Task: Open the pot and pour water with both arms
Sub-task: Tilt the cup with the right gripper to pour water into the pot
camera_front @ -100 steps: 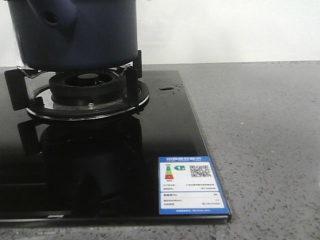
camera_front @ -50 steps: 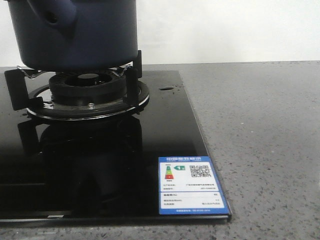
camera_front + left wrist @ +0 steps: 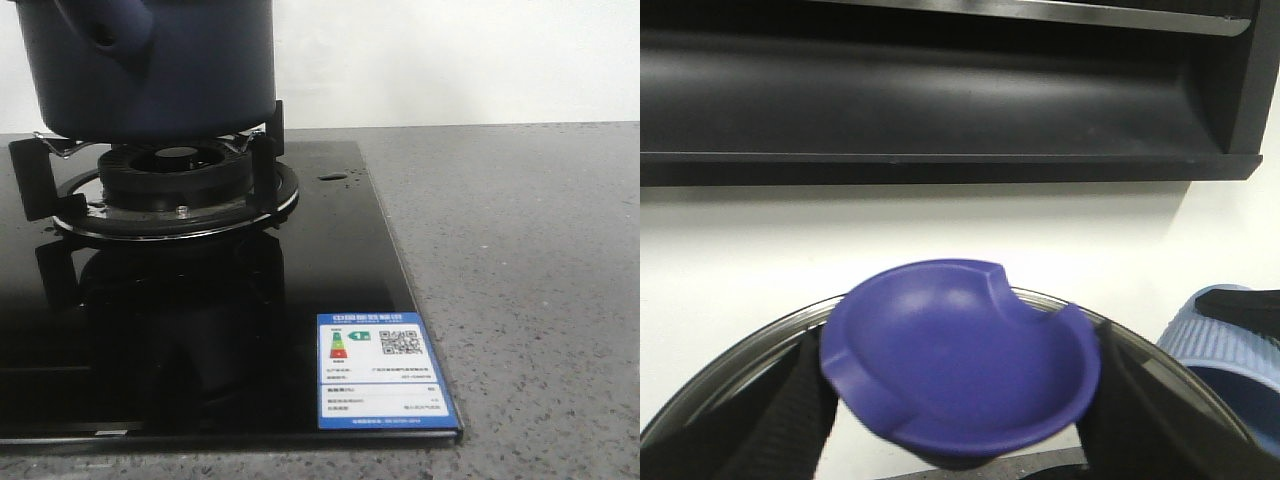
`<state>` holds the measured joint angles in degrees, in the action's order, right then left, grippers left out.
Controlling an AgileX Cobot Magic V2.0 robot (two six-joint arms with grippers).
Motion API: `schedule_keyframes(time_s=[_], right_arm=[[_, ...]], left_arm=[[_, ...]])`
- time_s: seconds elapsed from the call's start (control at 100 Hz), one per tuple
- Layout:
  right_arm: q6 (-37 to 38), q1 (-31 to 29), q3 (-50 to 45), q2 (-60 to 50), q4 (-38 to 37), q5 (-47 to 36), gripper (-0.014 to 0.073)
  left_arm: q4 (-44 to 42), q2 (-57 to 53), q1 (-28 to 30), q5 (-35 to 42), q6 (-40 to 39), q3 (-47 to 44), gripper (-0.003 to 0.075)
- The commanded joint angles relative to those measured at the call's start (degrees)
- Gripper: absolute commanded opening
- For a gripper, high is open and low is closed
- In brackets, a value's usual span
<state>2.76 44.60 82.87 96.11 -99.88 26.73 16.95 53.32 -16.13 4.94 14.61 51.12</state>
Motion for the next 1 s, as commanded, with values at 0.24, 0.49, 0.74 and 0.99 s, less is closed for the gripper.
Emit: schedule_keyframes(time_s=[0.24, 0.49, 0.74, 0.99], right_arm=[[-0.1, 0.2, 2.3, -2.7, -3.2, 2.2, 0.0348], [-0.1, 0.2, 2.3, -2.7, -3.2, 2.5, 0.0348], [-0.1, 0.2, 2.3, -2.7, -3.1, 3.4, 0.0348], [6.8, 0.2, 2.3, -2.7, -1.7, 5.2, 0.0348]], left_arm=[[-0.2, -1.1, 0.1, 6.0, -0.2, 2.1, 0.0400], [-0.2, -1.1, 0.1, 6.0, -0.2, 2.1, 0.0400], [-0.2, -1.1, 0.1, 6.0, -0.2, 2.1, 0.0400], [-0.2, -1.1, 0.1, 6.0, -0.2, 2.1, 0.0400]])
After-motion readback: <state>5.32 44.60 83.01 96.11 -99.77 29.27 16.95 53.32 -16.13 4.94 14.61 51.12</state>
